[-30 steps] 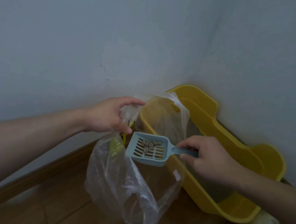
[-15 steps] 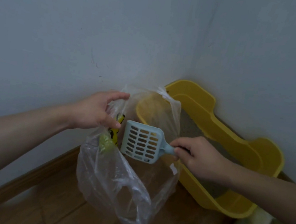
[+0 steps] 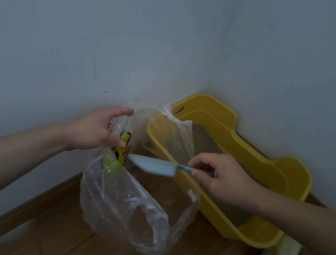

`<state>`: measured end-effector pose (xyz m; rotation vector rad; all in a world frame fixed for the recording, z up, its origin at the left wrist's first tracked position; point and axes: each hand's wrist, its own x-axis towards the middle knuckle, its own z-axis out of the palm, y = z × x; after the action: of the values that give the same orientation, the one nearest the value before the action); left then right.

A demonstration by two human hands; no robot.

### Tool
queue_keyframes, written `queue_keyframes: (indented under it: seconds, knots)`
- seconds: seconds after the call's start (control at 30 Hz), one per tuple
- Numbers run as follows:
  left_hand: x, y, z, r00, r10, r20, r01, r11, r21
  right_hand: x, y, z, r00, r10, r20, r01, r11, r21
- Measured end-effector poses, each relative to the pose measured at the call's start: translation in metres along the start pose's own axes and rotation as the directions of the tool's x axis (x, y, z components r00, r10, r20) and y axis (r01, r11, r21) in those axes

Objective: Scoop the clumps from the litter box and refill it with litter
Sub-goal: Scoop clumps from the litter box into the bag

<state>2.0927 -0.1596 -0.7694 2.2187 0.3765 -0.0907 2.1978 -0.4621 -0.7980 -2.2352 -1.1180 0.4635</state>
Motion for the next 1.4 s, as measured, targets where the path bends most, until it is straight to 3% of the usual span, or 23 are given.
queue_keyframes:
  seconds: [0.23,0.37,0.47,0.7,1.0,1.2,1.4]
  knots:
    - [-0.004,0.006,0.001,0.999,-0.015,-0.047,0.018,0.997,0.08,-0.013,0.002,-0.006,0.999,-0.02,-0.051,0.017,0.999,-0.041]
    - [0.001,0.002,0.004,0.999,-0.009,-0.049,0.013,0.997,0.07,-0.019,0.001,-0.015,0.994,-0.077,-0.077,0.066,0.989,-0.134]
    - [0.003,0.003,0.007,0.999,-0.017,-0.034,0.018,0.999,0.049,-0.023,0.004,-0.02,0.992,-0.09,-0.092,0.08,0.991,-0.107]
    - [0.009,0.004,0.015,0.999,0.017,-0.029,-0.016,0.999,0.043,-0.023,0.002,-0.009,1.0,0.006,0.016,-0.004,0.993,-0.115]
    - [0.003,0.001,0.01,0.997,0.013,-0.074,-0.01,0.999,0.048,-0.003,-0.003,0.009,0.966,0.208,0.153,-0.216,0.976,0.031]
    - [0.001,-0.003,0.006,0.998,-0.003,-0.067,0.005,1.0,0.018,0.004,0.001,0.012,0.965,0.224,0.137,-0.235,0.969,0.07]
    - [0.008,-0.008,0.005,0.999,-0.017,-0.04,0.016,0.999,-0.039,-0.001,-0.002,0.003,0.983,0.152,0.105,-0.174,0.955,0.24]
